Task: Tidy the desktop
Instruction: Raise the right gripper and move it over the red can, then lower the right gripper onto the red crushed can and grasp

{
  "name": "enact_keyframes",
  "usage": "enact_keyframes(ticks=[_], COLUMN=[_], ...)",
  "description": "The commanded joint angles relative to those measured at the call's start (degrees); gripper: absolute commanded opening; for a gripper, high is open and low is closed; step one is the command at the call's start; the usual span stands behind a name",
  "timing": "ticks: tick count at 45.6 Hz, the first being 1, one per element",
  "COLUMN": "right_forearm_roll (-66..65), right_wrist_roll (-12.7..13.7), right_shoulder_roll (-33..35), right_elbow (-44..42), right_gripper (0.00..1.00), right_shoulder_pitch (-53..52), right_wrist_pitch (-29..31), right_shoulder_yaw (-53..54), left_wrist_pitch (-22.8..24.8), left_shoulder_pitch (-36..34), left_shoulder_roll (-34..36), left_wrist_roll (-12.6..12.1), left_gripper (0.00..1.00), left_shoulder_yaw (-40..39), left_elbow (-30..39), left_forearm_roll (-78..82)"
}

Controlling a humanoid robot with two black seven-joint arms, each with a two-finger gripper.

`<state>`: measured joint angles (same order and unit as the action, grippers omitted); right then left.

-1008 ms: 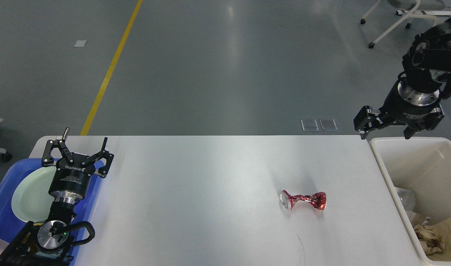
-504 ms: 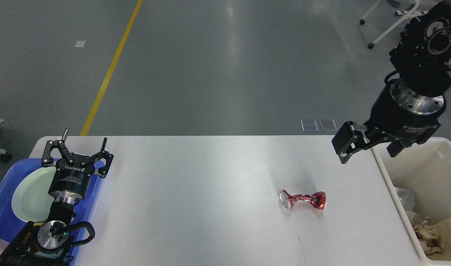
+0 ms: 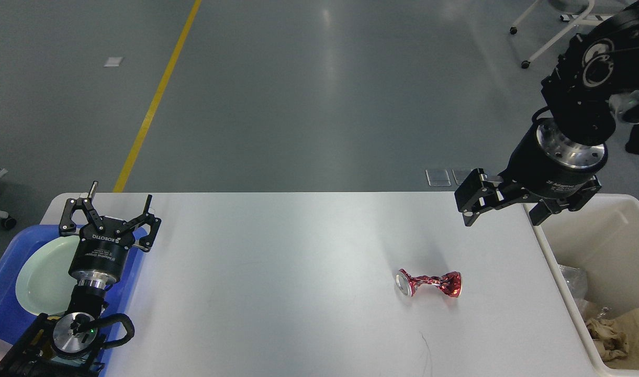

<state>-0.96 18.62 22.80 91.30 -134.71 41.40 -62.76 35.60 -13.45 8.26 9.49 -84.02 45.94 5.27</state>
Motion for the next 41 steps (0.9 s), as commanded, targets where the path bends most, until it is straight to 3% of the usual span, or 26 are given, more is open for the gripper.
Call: enact_keyframes(ticks=[1, 4, 10, 12, 17, 26, 41], right_forearm_roll=[11.92, 21.23, 38.47, 42.60, 55.58, 71.00, 71.36], right_wrist_roll=[2.73, 5.98, 16.26, 17.76, 18.30, 17.59, 17.42], right_shoulder_roll=[-1.09, -1.88, -3.29, -3.73, -4.43, -4.26, -5.22], right_elbow=[-2.35, -2.97, -2.88, -2.88, -3.05, -12.97, -33.01], right_gripper=[1.00, 1.00, 1.00, 1.00, 1.00, 0.99, 0.99], right_shoulder_pitch=[3.93, 5.60, 8.06, 9.29, 12.88, 27.20, 50.06], right_wrist_pitch=[-4.92, -9.83, -22.31, -26.70, -35.85, -37.27, -40.35], right_shoulder_yaw=[-1.05, -1.93, -1.40, -1.23, -0.18, 7.11, 16.96], left_wrist_pitch=[0.00, 0.00, 0.00, 0.00, 0.00, 0.00, 0.00], left_shoulder_pitch=[0.00, 0.00, 0.00, 0.00, 0.00, 0.00, 0.00], left_shoulder_roll=[0.00, 0.00, 0.00, 0.00, 0.00, 0.00, 0.00], left_wrist_roll=[0.00, 0.00, 0.00, 0.00, 0.00, 0.00, 0.00], left_gripper=[0.96, 0.96, 0.96, 0.96, 0.96, 0.96, 0.96], left_shoulder_yaw=[0.00, 0.00, 0.00, 0.00, 0.00, 0.00, 0.00], left_elbow=[0.02, -0.06, 0.02, 0.02, -0.07, 0.02, -0.06], left_forearm_roll=[0.00, 0.00, 0.00, 0.00, 0.00, 0.00, 0.00])
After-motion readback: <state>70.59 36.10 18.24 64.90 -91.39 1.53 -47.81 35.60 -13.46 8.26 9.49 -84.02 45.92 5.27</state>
